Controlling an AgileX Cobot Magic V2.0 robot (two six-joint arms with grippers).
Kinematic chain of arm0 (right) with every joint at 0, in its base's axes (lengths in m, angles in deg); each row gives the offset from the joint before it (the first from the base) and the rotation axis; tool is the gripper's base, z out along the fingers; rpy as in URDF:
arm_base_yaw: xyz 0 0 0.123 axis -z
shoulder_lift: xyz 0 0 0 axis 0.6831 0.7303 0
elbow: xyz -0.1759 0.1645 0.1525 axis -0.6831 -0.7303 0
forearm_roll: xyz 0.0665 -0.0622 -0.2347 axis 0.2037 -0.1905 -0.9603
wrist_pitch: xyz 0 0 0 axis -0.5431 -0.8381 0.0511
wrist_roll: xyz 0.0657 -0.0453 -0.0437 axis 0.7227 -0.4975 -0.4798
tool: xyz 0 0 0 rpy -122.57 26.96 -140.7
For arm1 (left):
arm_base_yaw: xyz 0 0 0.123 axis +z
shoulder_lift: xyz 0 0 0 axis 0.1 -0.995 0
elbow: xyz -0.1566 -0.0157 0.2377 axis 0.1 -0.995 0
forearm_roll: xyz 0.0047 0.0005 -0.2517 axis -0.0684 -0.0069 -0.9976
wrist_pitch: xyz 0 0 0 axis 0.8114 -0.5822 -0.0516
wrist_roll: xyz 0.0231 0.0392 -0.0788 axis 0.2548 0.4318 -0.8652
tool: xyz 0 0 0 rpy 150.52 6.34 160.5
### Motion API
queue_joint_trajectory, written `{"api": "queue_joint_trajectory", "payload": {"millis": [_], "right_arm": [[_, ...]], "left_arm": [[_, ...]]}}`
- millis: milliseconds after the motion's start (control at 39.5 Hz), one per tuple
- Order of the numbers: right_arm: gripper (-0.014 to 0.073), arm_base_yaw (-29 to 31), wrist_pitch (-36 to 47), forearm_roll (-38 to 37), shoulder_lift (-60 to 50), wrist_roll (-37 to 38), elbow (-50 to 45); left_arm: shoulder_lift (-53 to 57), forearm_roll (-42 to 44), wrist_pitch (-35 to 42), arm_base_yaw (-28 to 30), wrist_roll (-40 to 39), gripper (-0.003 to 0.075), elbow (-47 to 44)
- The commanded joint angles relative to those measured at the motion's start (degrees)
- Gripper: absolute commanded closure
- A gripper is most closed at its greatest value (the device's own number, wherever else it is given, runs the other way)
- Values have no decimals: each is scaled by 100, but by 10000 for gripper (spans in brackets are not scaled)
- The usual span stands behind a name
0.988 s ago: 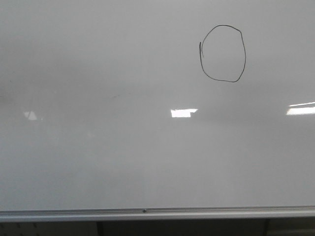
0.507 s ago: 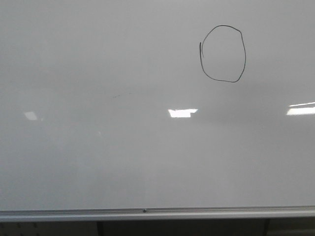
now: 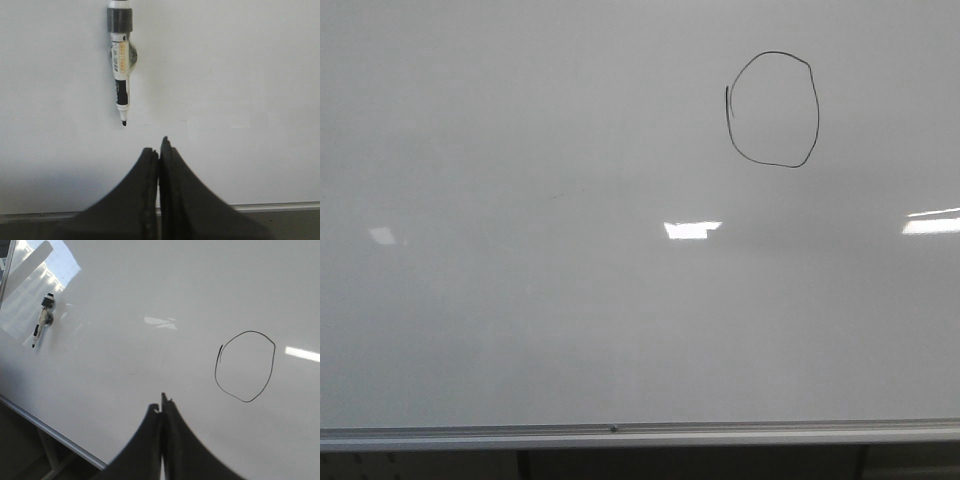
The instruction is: Write number 0 on whiteboard
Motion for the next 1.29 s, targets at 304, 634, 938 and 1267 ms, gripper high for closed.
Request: {"api": "queue_joint_trajectory", "payload": {"millis": [304, 634, 938, 1267], "right_arm": [[661, 34, 265, 124, 14, -43, 147], [661, 34, 265, 124, 14, -43, 147], [661, 34, 258, 124, 14, -43, 147], [661, 34, 258, 124, 14, -43, 147]], "left_arm": [[393, -422, 504, -41, -31, 740, 101], [208, -422, 512, -41, -31, 740, 101], [1322, 331, 1669, -435, -507, 740, -685], [4054, 969, 3199, -509, -1557, 740, -3099]]}}
